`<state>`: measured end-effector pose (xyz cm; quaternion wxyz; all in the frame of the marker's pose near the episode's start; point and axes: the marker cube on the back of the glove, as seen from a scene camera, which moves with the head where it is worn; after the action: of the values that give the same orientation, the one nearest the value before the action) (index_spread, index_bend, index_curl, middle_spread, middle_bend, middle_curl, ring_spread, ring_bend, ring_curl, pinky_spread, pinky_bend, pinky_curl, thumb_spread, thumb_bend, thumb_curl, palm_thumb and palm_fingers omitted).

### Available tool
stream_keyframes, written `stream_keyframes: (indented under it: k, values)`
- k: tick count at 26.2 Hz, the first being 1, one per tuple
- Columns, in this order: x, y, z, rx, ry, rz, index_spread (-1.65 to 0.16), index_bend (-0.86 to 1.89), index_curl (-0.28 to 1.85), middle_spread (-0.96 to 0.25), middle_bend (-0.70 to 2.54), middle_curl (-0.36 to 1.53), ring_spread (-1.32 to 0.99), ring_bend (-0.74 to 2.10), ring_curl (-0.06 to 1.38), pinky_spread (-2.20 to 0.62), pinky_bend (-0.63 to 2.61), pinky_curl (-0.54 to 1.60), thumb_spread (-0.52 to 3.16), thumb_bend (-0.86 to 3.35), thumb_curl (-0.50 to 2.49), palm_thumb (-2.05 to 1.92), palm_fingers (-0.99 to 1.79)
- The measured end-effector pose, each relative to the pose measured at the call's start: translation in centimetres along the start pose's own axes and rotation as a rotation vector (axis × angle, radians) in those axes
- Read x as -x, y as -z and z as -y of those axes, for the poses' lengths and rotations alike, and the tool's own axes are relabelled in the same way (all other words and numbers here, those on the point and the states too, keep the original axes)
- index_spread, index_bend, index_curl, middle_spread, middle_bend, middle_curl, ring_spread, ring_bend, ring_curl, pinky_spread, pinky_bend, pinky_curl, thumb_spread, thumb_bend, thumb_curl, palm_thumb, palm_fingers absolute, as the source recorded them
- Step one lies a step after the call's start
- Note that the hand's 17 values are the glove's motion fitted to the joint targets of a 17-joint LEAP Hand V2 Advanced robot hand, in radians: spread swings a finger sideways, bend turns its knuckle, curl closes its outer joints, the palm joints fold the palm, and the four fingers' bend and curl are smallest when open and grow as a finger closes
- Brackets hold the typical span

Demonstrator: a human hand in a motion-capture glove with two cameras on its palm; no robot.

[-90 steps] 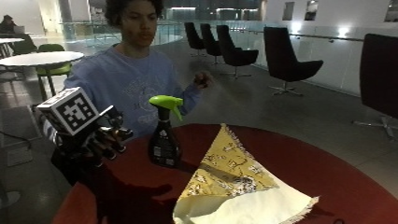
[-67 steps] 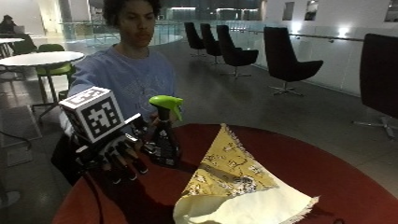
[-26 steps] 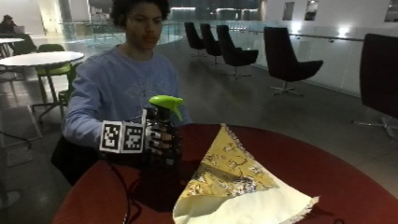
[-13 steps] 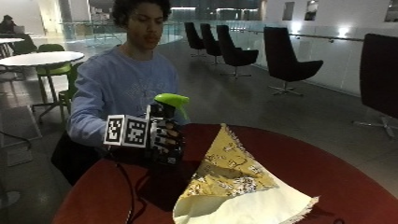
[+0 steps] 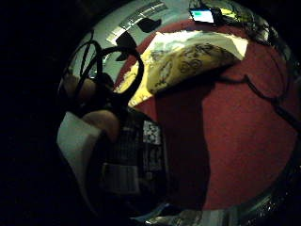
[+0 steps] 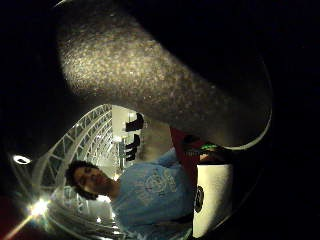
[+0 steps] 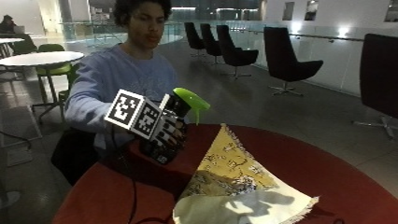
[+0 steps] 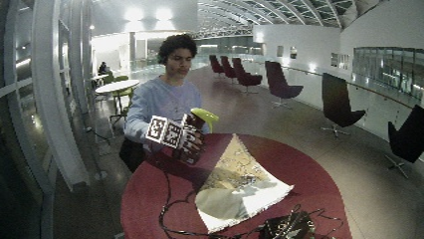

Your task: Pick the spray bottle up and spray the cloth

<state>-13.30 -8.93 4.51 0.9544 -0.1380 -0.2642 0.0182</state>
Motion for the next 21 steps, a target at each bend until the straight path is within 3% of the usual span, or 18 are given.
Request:
stream_keyframes:
  k: [10,21]
  values:
    - [-2.3,2.2,3.2,0.203,-0.337,-0.176,-0.24,0.12,0.35,-0.07,0.27,0.43,-0.03,0.45,0.36,0.16,0.29,0.35,0.75,-0.02,0.55,1.00,1.09]
    - [-4.1,3.4,4.4,0.246,-0.451,-0.188,-0.23,0.13,0.35,-0.06,0.25,0.44,-0.03,0.44,0.36,0.16,0.29,0.35,0.75,-0.02,0.59,1.00,1.08]
